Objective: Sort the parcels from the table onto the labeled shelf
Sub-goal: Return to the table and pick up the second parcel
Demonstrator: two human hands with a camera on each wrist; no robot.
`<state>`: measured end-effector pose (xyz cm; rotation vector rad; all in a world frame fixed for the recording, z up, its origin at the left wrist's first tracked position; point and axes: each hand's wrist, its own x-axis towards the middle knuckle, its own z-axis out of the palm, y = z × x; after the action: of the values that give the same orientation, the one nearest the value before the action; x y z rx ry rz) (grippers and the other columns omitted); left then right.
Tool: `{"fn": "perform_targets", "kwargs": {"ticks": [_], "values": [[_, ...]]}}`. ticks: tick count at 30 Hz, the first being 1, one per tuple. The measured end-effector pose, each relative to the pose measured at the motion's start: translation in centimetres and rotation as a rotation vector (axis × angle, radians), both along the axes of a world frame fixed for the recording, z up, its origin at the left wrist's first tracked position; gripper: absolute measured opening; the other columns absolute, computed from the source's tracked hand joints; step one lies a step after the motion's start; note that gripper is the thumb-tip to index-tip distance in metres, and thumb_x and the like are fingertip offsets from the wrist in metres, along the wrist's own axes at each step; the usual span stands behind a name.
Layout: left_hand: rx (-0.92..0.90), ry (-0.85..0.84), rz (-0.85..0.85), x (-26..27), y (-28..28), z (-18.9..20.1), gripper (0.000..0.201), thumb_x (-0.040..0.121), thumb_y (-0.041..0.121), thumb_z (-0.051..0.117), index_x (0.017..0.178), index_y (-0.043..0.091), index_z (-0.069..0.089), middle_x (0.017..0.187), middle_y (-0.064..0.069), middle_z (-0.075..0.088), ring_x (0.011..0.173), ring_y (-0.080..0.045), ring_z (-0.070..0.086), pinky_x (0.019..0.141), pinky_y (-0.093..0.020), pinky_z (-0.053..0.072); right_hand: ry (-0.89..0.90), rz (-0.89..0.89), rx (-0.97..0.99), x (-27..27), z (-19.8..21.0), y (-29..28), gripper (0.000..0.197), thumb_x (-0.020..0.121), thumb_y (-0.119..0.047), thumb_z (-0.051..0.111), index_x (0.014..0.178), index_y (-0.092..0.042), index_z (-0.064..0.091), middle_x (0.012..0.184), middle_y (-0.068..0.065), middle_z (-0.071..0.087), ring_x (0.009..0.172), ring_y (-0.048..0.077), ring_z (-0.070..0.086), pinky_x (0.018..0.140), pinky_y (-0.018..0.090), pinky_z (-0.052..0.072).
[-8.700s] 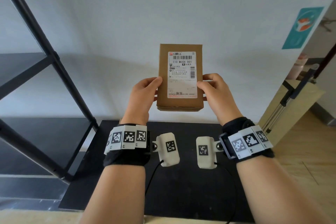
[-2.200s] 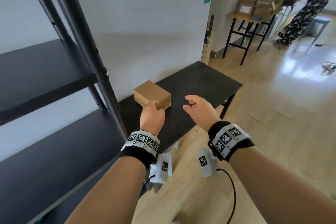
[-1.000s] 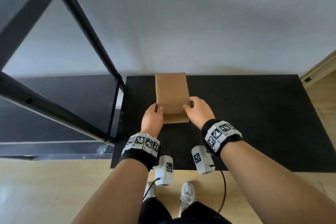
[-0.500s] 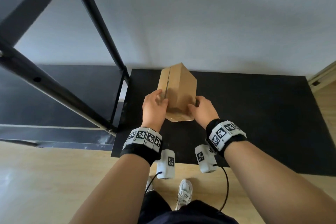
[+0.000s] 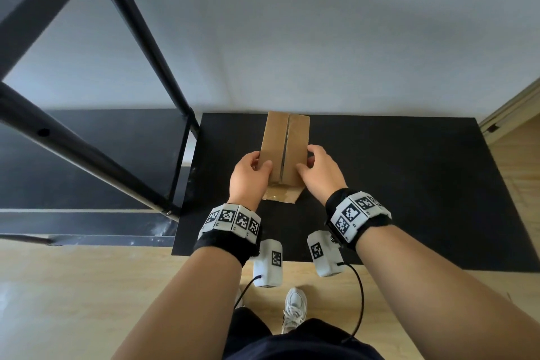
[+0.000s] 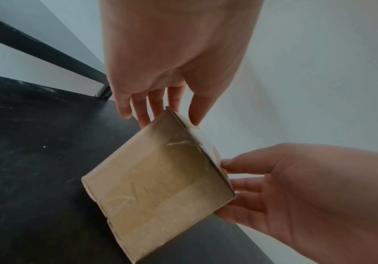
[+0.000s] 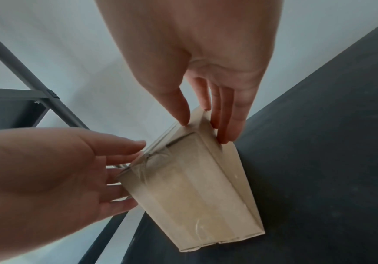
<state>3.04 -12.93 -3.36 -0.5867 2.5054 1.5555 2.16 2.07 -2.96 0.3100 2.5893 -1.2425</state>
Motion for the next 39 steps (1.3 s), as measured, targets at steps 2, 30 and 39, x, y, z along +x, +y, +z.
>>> {"fn": "perform_targets", "kwargs": {"ticks": [2, 30, 39], "values": [[0.0, 0.02, 0.033, 0.1, -0.7, 0.3, 0.044, 0.099, 0.026, 0.056, 0.142, 0.015, 0.054, 0.13, -0.001, 0.064, 0.109, -0.012, 0.059, 0.086, -0.025, 0.047, -0.005, -0.001, -0.031, 0.0, 0.1, -0.7, 0.049, 0.095, -0.022, 0.056, 0.142, -0.015, 0.043, 0.13, 0.005, 0.059, 0.113, 0.021, 0.06, 0.081, 0.026, 0.042], [-0.129, -0.044, -0.058, 1.4, 0.7, -1.1, 0.043, 0.098, 0.016, 0.057, 0.141, 0.015, 0.051, 0.132, -0.005, 0.063, 0.115, -0.02, 0.063, 0.08, -0.025, 0.048, -0.141, -0.009, -0.026, 0.6, -1.7, 1.8, 0.056, 0.089, -0.036, 0.066, 0.136, -0.012, 0.046, 0.128, 0.006, 0.063, 0.112, 0.024, 0.063, 0.092, 0.039, 0.052], [-0.328, 0.092, -0.128, 0.2, 0.0, -0.1, 0.057, 0.095, 0.008, 0.055, 0.149, 0.019, 0.043, 0.159, -0.002, 0.035, 0.147, -0.021, 0.033, 0.113, -0.033, 0.037, -0.184, 0.347, 0.131, -2.3, 0.4, 1.3, 0.054, 0.097, -0.012, 0.049, 0.149, -0.018, 0.037, 0.142, 0.006, 0.054, 0.124, 0.025, 0.056, 0.096, 0.034, 0.043]]}}
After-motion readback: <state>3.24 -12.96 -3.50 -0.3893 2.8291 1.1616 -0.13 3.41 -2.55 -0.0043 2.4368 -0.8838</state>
